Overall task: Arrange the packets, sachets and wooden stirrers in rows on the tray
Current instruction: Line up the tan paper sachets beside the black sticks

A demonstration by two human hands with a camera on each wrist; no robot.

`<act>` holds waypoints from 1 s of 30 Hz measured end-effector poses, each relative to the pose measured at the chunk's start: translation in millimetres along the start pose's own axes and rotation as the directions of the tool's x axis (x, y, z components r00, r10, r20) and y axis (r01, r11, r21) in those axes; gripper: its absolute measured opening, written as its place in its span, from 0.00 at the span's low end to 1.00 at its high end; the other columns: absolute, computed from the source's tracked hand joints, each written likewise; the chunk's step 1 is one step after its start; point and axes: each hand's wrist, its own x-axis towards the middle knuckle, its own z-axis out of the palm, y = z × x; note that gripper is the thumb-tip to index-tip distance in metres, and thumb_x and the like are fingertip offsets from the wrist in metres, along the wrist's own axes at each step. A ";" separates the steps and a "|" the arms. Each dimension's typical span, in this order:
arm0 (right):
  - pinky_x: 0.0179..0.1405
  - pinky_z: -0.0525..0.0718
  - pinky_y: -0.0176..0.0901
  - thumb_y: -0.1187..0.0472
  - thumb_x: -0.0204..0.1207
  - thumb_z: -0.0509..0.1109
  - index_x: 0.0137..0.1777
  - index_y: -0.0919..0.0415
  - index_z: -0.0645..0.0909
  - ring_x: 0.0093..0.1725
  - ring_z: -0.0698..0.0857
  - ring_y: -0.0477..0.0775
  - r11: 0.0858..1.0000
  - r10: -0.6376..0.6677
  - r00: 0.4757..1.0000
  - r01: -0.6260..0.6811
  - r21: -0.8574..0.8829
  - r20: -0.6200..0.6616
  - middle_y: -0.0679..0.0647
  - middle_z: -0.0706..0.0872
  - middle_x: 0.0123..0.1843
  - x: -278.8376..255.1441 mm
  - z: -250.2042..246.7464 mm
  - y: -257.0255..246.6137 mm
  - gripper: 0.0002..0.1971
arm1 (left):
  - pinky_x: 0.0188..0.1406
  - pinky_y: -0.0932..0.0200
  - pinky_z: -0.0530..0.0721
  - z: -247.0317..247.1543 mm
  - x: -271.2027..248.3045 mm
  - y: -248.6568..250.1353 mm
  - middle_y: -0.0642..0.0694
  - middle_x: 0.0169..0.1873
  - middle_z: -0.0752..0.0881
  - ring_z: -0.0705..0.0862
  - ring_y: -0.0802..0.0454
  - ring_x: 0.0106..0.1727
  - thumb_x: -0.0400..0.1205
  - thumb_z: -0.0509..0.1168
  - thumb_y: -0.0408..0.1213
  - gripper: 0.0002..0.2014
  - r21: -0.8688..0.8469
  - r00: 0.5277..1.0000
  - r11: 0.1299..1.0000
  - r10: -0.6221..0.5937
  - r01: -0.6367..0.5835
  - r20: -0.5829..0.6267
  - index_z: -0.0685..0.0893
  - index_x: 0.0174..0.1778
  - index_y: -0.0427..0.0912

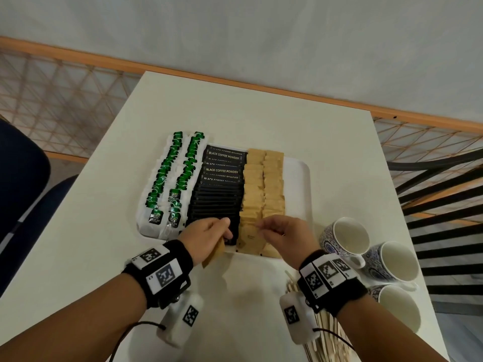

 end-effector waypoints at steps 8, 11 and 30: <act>0.40 0.76 0.17 0.61 0.78 0.70 0.55 0.47 0.88 0.37 0.82 0.30 0.974 -0.064 0.993 0.083 -0.210 0.098 0.33 0.84 0.40 -1.5 6.8 -9.0 0.11 | 0.33 0.65 0.79 -12.1 -0.3 -1.2 0.49 0.15 0.76 0.76 0.55 0.21 0.87 0.47 0.37 0.21 -0.211 0.996 0.974 -0.084 0.086 0.019 0.83 0.47 0.29; 0.44 0.73 0.17 0.61 0.79 0.69 0.56 0.49 0.88 0.44 0.81 0.37 0.941 -0.136 0.987 0.155 -0.301 0.082 0.42 0.87 0.47 2.5 4.9 -10.7 0.11 | 0.27 0.68 0.76 -11.1 -1.7 -2.5 0.47 0.18 0.78 0.77 0.56 0.22 0.84 0.47 0.31 0.19 -0.240 0.995 0.965 -0.097 0.102 0.033 0.83 0.45 0.28; 0.42 0.73 0.21 0.60 0.78 0.69 0.55 0.47 0.87 0.39 0.78 0.36 0.962 -0.183 0.982 0.168 -0.218 -0.051 0.36 0.79 0.43 5.3 6.0 -7.2 0.10 | 0.23 0.74 0.76 -6.3 -4.1 7.0 0.51 0.32 0.85 0.83 0.63 0.29 0.79 0.68 0.27 0.10 -0.121 0.999 0.992 -0.031 0.028 -0.026 0.86 0.40 0.49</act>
